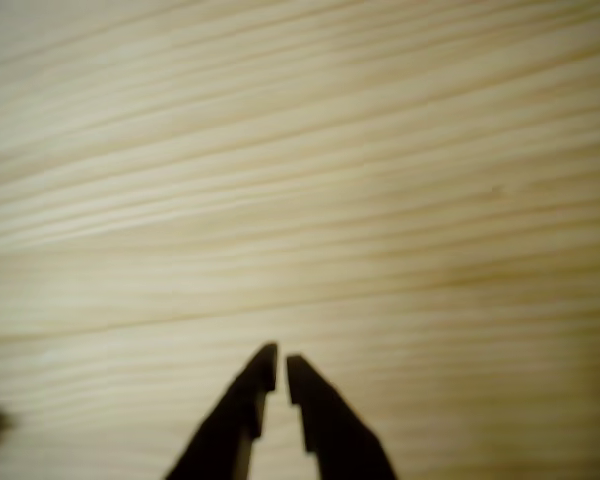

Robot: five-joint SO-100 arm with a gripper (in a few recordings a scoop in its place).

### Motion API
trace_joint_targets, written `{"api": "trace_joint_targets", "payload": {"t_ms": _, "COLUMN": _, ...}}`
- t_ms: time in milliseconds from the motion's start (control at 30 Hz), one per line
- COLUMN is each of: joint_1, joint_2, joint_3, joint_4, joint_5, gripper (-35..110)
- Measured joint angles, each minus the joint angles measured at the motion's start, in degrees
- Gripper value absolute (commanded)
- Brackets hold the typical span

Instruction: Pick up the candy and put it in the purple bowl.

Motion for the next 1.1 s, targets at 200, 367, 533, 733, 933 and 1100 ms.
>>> {"api": "trace_joint_targets", "payload": {"t_ms": 200, "joint_1": -4.75, "joint_2": -0.35, "joint_3": -2.2, "joint_4": 0.62, "joint_5": 11.34, "gripper": -1}}
{"api": "trace_joint_targets", "payload": {"t_ms": 367, "joint_1": -8.88, "joint_2": -1.49, "joint_3": -6.06, "joint_4": 3.78, "joint_5": 18.98, "gripper": -1}}
{"api": "trace_joint_targets", "payload": {"t_ms": 533, "joint_1": -13.36, "joint_2": -5.45, "joint_3": -11.25, "joint_4": 7.73, "joint_5": 26.02, "gripper": 0}}
{"api": "trace_joint_targets", "payload": {"t_ms": 733, "joint_1": -20.65, "joint_2": -2.55, "joint_3": -11.95, "joint_4": 10.02, "joint_5": 35.16, "gripper": 0}}
{"api": "trace_joint_targets", "payload": {"t_ms": 933, "joint_1": -29.36, "joint_2": -7.29, "joint_3": -16.17, "joint_4": 9.76, "joint_5": 43.07, "gripper": 0}}
{"api": "trace_joint_targets", "payload": {"t_ms": 1100, "joint_1": -36.47, "joint_2": -21.88, "joint_3": -24.35, "joint_4": 7.73, "joint_5": 46.93, "gripper": 0}}
